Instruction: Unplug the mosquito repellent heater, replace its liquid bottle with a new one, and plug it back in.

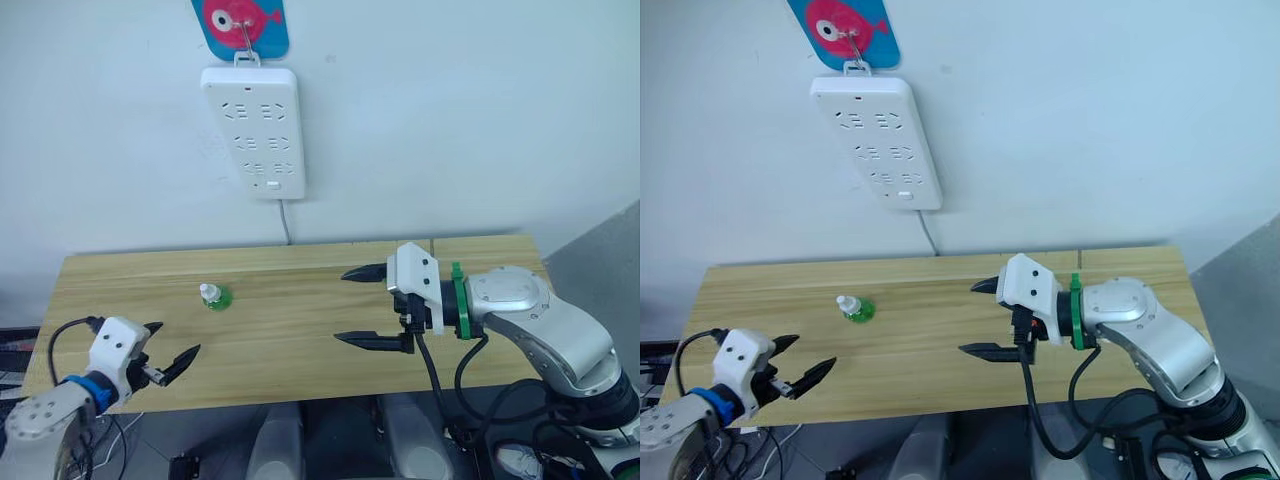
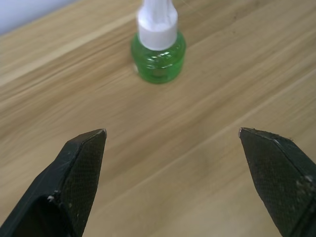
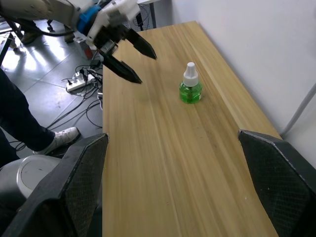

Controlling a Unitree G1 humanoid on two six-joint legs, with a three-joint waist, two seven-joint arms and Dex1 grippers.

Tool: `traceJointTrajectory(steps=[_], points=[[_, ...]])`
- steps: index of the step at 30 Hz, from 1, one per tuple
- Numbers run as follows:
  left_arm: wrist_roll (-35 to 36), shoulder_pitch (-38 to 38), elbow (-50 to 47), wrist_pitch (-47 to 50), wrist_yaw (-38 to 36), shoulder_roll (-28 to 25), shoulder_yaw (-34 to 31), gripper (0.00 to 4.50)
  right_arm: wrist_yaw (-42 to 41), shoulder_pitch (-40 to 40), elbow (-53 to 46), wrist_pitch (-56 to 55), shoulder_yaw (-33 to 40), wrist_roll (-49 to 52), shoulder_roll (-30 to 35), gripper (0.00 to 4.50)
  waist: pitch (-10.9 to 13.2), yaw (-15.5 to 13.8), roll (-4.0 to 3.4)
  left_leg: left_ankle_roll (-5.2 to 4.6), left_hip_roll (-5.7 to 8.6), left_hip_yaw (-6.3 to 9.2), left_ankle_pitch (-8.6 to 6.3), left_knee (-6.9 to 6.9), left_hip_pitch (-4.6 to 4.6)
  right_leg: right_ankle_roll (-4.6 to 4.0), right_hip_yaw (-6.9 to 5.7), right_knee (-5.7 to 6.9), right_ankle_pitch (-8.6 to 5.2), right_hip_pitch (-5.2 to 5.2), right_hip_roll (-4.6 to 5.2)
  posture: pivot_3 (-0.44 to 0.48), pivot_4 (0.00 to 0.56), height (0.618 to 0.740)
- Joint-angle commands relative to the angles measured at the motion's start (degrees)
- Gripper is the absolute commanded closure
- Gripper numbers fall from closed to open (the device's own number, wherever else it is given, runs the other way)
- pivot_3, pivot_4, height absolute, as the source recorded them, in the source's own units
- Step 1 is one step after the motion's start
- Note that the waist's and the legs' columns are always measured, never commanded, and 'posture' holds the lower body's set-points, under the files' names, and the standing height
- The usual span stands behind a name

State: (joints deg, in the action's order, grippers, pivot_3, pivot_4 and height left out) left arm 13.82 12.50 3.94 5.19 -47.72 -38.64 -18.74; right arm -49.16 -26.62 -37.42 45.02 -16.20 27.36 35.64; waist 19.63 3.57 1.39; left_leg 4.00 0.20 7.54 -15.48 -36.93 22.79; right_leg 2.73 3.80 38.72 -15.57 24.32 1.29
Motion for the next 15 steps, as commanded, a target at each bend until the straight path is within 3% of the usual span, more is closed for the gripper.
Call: traceJointTrajectory(steps=[1,7,15], points=[[-2.6,-4.5,6.1,-4.3,-0.4,-0.3,3.1,0.00,1.0,-0.8,-4.2,1.7,-0.1,2.2,-0.4,0.13,0.3,0.1,-0.02,0.00,0.00,0.00,0.00,0.00,0.02,0.00,0.00,0.01,0.00,0.02,0.01,-0.096,0.397,0.740],[-4.6,-14.4,17.9,-8.5,1.3,-1.0,4.8,0.00,2.3,-1.6,-6.0,3.9,-1.0,2.7,-0.6,0.13,1.0,0.9,0.02,0.01,0.00,0.08,0.01,-0.04,0.03,0.00,-0.10,0.12,0.00,0.03,0.00,-0.139,0.411,0.740],[-4.4,-19.6,21.1,-9.0,0.2,0.5,7.4,0.00,4.6,-2.0,-7.8,7.2,-0.7,4.0,-0.6,0.13,1.7,1.6,-0.02,0.01,-0.02,0.09,0.01,-0.04,0.04,0.01,-0.10,0.18,0.00,0.05,0.09,-0.163,0.427,0.740]])
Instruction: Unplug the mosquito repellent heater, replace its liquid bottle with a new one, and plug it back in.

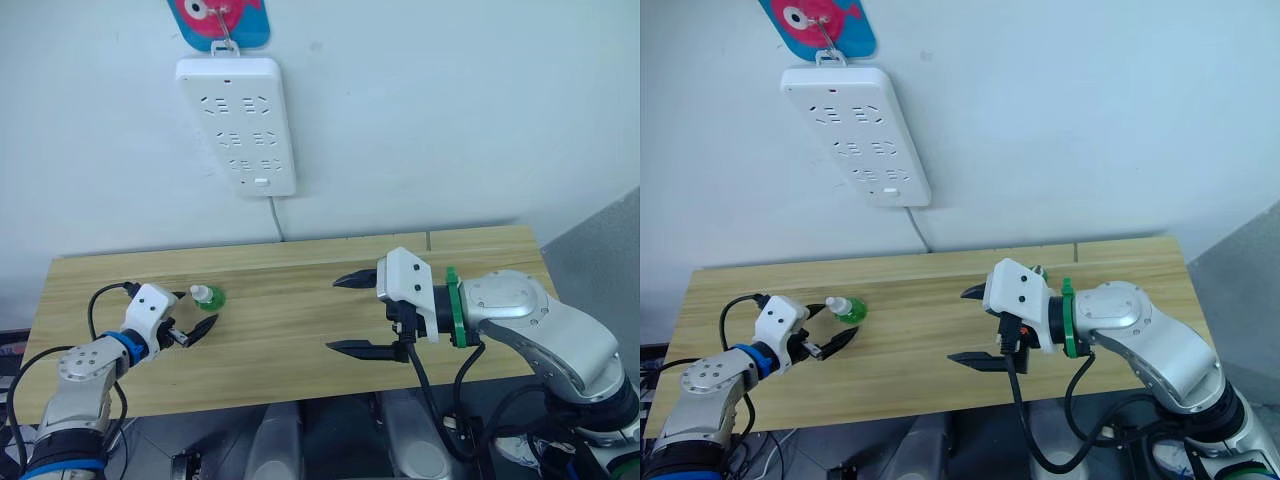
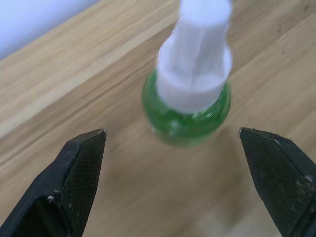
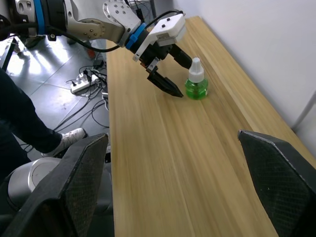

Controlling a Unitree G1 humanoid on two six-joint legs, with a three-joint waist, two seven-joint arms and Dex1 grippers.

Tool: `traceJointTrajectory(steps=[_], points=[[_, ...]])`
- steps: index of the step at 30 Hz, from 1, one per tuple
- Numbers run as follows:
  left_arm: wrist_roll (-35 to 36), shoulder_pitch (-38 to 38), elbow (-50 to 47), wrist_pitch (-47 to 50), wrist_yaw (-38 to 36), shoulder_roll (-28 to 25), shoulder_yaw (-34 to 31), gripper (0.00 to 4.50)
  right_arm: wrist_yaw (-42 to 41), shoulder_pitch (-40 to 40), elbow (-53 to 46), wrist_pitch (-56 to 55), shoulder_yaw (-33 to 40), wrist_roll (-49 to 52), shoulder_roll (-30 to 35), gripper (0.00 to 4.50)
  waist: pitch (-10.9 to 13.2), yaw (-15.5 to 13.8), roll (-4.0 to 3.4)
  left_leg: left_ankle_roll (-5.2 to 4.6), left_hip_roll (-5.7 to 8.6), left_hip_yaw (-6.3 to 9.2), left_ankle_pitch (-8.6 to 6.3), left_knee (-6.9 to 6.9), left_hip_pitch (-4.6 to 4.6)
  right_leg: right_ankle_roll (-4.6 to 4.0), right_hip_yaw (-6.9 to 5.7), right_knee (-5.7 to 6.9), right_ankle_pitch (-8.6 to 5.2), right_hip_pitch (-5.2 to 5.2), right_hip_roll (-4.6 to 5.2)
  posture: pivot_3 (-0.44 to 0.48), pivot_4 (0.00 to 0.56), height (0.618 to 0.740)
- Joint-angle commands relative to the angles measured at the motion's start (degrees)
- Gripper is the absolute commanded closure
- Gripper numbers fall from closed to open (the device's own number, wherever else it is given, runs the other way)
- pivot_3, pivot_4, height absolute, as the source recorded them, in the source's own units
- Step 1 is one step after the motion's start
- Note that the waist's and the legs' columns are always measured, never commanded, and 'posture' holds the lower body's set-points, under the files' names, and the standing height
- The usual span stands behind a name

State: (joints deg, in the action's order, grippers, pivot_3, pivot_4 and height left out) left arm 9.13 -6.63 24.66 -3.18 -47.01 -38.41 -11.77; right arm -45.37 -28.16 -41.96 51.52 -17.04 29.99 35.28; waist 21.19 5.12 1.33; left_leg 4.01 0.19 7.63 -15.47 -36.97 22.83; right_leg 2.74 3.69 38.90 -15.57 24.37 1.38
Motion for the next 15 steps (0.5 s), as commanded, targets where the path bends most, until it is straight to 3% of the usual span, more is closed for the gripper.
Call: traceJointTrajectory(steps=[1,15], points=[[0.3,-0.9,0.7,-0.6,-0.7,0.2,0.6,0.00,1.1,-0.6,-3.5,1.2,0.2,1.8,-0.3,0.13,0.2,0.0,0.05,0.00,0.00,0.00,0.00,-0.01,0.00,0.00,0.00,0.00,0.00,0.00,-0.01,-0.166,0.429,0.740],[-1.0,-5.4,7.7,-4.1,-1.2,1.2,3.2,0.00,2.5,0.9,-5.9,3.5,0.6,4.4,0.7,0.13,0.6,0.4,0.07,0.00,0.01,0.00,0.00,-0.01,0.02,0.02,-0.01,0.01,0.00,0.02,0.02,-0.176,0.416,0.740]])
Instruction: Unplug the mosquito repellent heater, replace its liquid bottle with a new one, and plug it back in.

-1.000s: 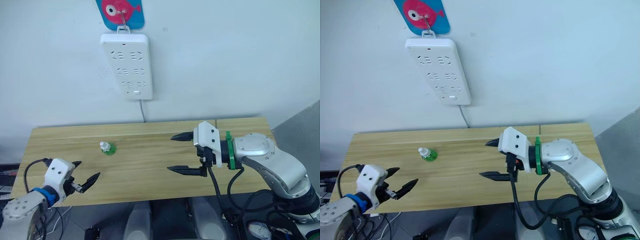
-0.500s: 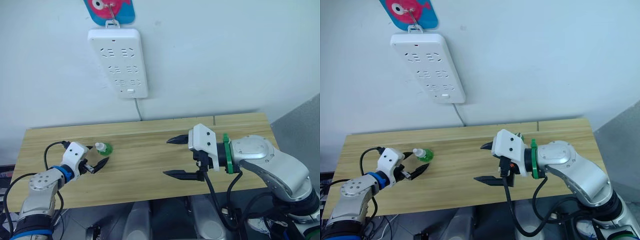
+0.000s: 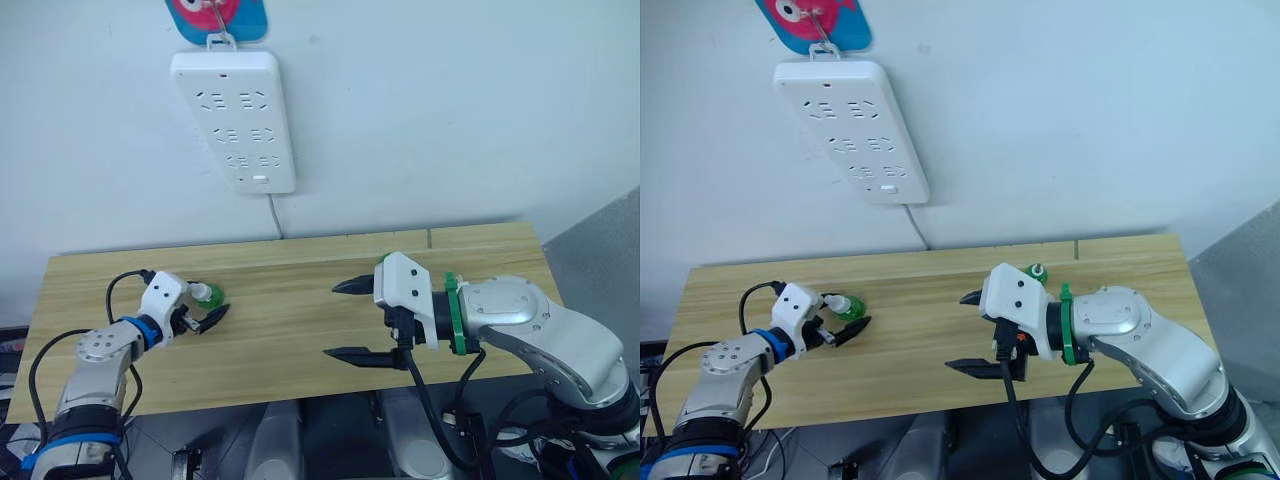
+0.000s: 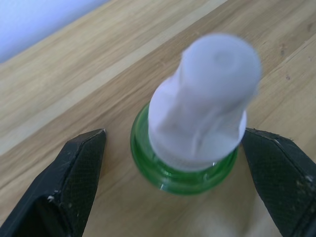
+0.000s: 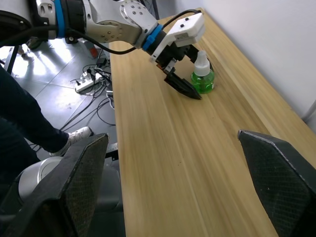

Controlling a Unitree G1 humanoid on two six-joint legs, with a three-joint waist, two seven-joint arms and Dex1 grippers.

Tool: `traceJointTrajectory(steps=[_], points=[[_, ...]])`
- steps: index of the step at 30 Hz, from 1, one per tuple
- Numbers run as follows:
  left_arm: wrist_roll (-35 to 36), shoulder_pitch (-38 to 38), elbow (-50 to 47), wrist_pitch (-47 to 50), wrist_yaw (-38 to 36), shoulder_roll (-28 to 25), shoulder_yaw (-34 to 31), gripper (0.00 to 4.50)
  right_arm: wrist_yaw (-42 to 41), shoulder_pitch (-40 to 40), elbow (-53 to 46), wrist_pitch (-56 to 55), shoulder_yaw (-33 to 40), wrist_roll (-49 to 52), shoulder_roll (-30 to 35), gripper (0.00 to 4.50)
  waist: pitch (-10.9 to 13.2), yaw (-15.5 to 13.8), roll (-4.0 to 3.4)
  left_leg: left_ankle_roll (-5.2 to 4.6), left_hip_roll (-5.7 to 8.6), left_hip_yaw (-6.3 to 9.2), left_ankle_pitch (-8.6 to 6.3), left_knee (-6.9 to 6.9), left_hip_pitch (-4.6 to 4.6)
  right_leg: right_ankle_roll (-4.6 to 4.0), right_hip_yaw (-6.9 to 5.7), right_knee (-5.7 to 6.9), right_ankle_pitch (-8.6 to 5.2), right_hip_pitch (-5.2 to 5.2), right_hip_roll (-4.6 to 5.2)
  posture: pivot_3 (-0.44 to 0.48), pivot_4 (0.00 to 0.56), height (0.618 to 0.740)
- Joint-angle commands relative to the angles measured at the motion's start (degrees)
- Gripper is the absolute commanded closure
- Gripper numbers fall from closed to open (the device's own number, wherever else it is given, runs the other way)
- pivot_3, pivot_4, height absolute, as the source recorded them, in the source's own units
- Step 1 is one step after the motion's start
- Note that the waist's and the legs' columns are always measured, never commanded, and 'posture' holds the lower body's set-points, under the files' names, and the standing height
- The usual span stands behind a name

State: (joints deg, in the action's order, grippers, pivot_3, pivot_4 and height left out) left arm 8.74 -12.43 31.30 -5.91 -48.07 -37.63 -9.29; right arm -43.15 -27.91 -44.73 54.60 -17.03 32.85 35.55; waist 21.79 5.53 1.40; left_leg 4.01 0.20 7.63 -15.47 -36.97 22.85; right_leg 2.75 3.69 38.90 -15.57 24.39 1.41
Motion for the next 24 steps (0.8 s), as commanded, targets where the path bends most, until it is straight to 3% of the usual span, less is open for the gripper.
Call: traceJointTrajectory(steps=[1,4,10,17,20,24], points=[[-0.6,0.4,1.3,-1.7,-0.2,0.5,0.9,0.00,0.4,0.7,-3.4,0.6,0.7,1.8,0.6,0.13,0.0,0.0,0.00,0.00,0.00,0.00,0.00,0.00,0.00,0.00,-0.01,0.00,0.00,0.00,0.00,-0.176,0.416,0.740],[-0.6,0.7,1.5,-2.4,-0.6,0.6,1.3,0.55,0.6,0.9,-3.7,0.9,1.0,2.5,0.9,0.09,0.0,0.1,0.00,0.00,-0.01,0.01,0.00,0.00,0.00,0.00,-0.01,0.00,0.00,0.00,0.01,-0.179,0.411,0.740],[0.5,5.6,-3.4,-2.3,-3.4,-0.9,1.5,2.19,1.3,1.2,-3.2,-0.2,1.2,2.5,1.5,0.09,0.0,0.6,0.01,0.01,-0.02,0.00,0.00,0.02,-0.01,0.00,0.00,-0.01,0.00,0.00,0.04,-0.173,0.395,0.740],[6.9,7.9,-19.0,8.1,-8.5,-1.6,2.1,2.23,2.3,1.9,-2.2,-1.7,1.8,1.8,2.0,0.09,0.0,0.7,0.01,0.05,-0.04,0.06,0.03,0.02,0.03,0.02,-0.07,-0.02,-0.01,0.00,0.24,-0.173,0.379,0.740],[11.4,5.7,-28.5,17.0,-10.4,-0.9,4.7,2.23,3.1,2.5,-2.2,-1.9,2.1,2.0,1.7,0.09,0.0,0.3,0.03,0.12,0.06,0.13,0.07,0.01,0.10,0.05,-0.15,-0.03,-0.01,0.00,0.18,-0.174,0.370,0.740],[10.6,3.1,-31.8,17.5,-12.9,0.6,9.7,2.23,4.1,3.0,-2.8,-2.3,1.1,0.9,2.1,0.09,0.0,0.6,0.06,0.14,0.11,0.03,0.08,0.00,0.11,0.13,-0.08,-0.07,0.05,0.00,0.20,-0.210,0.362,0.740]])
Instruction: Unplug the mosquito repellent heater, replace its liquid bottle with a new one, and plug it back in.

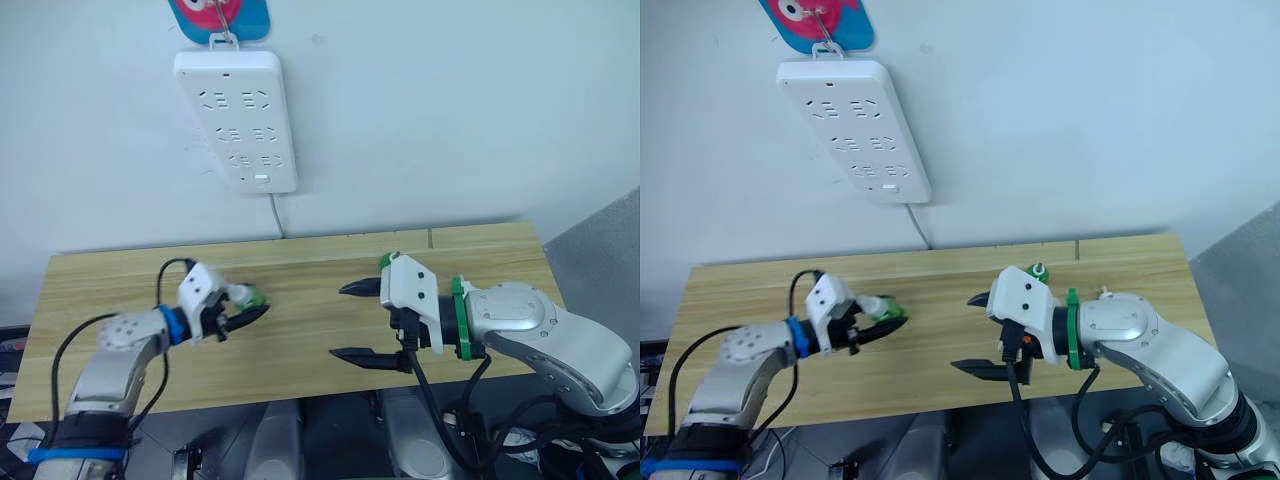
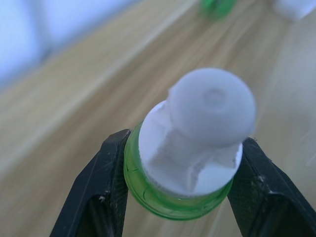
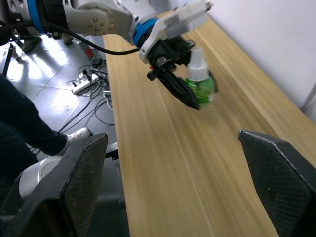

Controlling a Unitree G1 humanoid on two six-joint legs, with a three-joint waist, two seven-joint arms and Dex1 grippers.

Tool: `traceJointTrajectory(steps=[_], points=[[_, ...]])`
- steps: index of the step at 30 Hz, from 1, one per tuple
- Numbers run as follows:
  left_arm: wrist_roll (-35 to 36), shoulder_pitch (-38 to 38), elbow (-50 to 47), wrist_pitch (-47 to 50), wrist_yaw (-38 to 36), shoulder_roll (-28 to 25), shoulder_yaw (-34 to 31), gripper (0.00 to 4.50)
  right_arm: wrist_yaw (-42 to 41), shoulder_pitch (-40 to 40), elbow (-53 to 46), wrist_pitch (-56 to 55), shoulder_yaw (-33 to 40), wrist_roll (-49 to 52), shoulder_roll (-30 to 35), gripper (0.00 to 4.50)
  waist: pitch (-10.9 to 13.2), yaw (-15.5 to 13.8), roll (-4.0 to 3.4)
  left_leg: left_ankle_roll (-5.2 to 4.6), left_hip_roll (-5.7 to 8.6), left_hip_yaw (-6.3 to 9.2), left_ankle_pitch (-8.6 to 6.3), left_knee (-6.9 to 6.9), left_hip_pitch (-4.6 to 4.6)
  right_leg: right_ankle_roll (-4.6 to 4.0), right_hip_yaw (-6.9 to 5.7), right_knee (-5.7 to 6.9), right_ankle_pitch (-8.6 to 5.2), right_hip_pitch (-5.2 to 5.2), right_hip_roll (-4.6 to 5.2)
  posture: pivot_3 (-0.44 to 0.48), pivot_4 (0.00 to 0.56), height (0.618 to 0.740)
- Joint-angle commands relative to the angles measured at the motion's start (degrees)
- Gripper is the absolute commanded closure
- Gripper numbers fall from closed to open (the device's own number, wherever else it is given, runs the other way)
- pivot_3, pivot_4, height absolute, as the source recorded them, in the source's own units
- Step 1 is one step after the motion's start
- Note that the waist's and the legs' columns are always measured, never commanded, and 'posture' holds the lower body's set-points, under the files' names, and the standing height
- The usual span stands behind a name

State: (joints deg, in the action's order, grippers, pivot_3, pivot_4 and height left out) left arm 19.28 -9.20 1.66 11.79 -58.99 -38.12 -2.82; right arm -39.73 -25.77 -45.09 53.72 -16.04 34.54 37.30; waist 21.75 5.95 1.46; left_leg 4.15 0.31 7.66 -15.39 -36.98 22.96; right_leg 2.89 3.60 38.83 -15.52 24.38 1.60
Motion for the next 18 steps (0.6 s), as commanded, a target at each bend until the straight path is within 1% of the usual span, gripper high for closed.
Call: traceJointTrajectory(steps=[1,5,9,14,18], points=[[-0.8,-1.1,-1.4,-0.8,-2.1,1.9,4.5,2.23,1.0,1.1,-2.8,-1.3,0.1,-1.0,0.5,0.09,0.0,0.4,0.00,0.00,0.00,-0.01,0.00,0.01,-0.01,0.00,0.00,0.00,0.00,0.00,0.00,-0.219,0.362,0.740],[-2.7,-4.7,2.0,-3.7,-4.6,3.8,8.4,2.23,2.8,2.4,-4.5,0.3,1.3,-0.1,0.4,0.09,0.0,0.9,0.00,0.00,-0.01,-0.03,0.00,0.00,-0.02,-0.02,-0.01,0.03,0.01,0.03,-0.10,-0.260,0.363,0.740],[-3.6,-7.9,3.8,-5.9,-7.6,3.5,10.2,2.23,6.3,3.9,-5.7,2.7,3.5,1.5,-1.5,0.09,0.0,1.3,0.02,0.02,-0.02,0.00,0.02,-0.02,-0.01,-0.03,-0.01,0.05,0.02,0.04,-0.23,-0.278,0.357,0.740],[-4.1,-9.7,2.5,-6.4,-10.3,2.7,11.6,2.23,12.9,3.9,-4.2,5.9,4.9,3.3,-8.0,0.09,0.0,2.2,0.03,0.06,-0.07,-0.02,0.04,-0.02,-0.01,-0.03,0.05,0.06,0.02,0.04,-0.19,-0.285,0.342,0.740],[-3.6,-12.0,-0.7,-4.1,-13.7,0.5,12.9,2.23,15.7,-1.7,1.6,7.7,2.2,1.6,-12.5,0.09,-0.1,2.6,0.07,0.11,-0.07,-0.01,0.08,-0.03,-0.01,-0.05,0.05,0.10,0.03,0.06,-0.21,-0.278,0.324,0.740]])
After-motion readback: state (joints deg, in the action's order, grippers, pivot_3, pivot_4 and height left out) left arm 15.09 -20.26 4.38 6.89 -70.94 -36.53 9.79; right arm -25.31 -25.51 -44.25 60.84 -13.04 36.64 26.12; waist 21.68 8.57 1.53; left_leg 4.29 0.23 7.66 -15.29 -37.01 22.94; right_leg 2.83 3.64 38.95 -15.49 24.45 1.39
